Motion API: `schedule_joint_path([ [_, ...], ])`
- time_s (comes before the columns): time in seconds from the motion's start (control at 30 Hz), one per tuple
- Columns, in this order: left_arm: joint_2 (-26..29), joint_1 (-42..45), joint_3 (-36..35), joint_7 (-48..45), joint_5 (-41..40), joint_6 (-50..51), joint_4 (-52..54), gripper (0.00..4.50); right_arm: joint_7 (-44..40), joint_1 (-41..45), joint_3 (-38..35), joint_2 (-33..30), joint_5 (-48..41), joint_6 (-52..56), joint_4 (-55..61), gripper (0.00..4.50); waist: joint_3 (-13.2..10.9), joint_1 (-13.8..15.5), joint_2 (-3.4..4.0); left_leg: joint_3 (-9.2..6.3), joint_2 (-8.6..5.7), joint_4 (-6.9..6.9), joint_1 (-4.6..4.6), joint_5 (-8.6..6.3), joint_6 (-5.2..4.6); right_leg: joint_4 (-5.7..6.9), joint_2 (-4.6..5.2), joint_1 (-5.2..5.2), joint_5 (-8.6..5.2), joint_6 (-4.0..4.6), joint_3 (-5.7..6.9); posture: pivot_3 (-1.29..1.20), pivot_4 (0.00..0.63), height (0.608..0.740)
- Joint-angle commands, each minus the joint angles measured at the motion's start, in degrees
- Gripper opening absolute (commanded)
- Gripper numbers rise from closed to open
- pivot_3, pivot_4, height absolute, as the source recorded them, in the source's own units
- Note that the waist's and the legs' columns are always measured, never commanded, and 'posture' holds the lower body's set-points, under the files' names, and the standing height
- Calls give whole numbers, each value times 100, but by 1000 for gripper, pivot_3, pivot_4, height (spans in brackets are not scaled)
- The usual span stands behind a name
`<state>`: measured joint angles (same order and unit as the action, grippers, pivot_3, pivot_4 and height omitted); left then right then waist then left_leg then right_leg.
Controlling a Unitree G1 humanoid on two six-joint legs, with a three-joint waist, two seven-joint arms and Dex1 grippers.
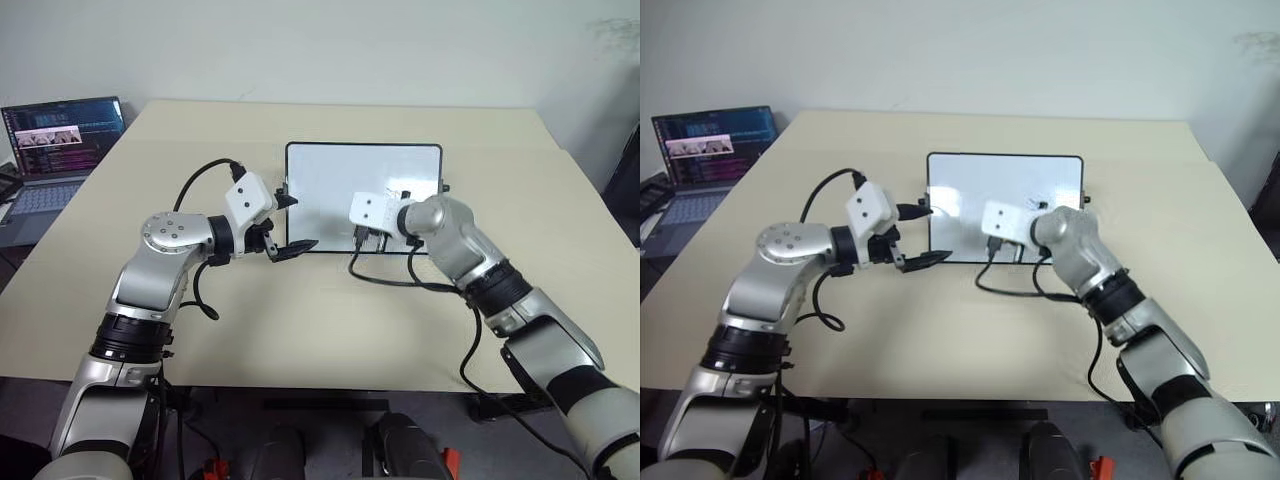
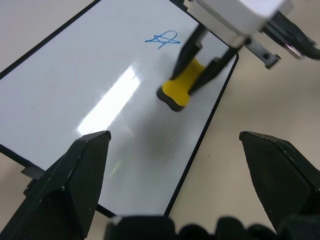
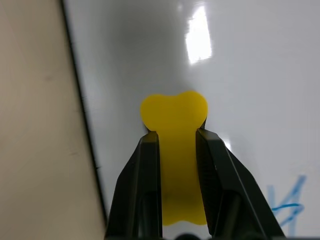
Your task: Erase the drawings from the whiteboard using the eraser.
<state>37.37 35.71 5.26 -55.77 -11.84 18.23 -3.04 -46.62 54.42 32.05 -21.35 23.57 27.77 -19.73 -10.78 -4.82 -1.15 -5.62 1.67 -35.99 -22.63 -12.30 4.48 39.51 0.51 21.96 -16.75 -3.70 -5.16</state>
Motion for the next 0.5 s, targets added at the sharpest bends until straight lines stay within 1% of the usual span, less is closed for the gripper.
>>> schedule_joint_path([
  [0.03,24,90,-97,-9,-14,-86,97,4500,-181,-378,210,-120,220,384,-169,586,0,-1,-1,1,0,0,5,1,-1,-1,0,-5,1,0,-1,0,150,740],
  [0.13,25,117,-90,-22,-4,-108,53,4500,-36,-296,110,-82,276,430,-222,547,0,-5,-1,3,0,0,24,2,-4,-8,-2,-25,2,-1,-7,0,150,740],
  [0.23,13,153,-84,-27,-5,-113,29,4500,4,-165,-17,-71,247,466,-205,547,0,-7,-1,2,0,0,22,5,-7,-16,-6,-27,2,-2,-14,0,150,740],
  [0.33,35,215,-123,-70,-44,-117,-16,4500,-470,24,-547,-147,-264,845,698,546,-5,4,2,2,0,0,13,5,-8,-21,-8,-23,6,-8,-18,0,150,740],
  [0.4,63,256,-182,-95,-92,-106,-29,4500,-742,32,-849,-266,-558,1125,1289,546,-8,22,4,-6,-3,0,-21,6,-7,-24,-10,3,9,-11,-16,0,150,740],
  [0.5,124,313,-264,-127,-124,-102,-48,4500,-977,-72,-1191,-665,-784,1490,1974,545,-9,22,6,-9,-2,11,-66,6,-5,-47,-9,38,16,-1,-11,0,150,740],
])
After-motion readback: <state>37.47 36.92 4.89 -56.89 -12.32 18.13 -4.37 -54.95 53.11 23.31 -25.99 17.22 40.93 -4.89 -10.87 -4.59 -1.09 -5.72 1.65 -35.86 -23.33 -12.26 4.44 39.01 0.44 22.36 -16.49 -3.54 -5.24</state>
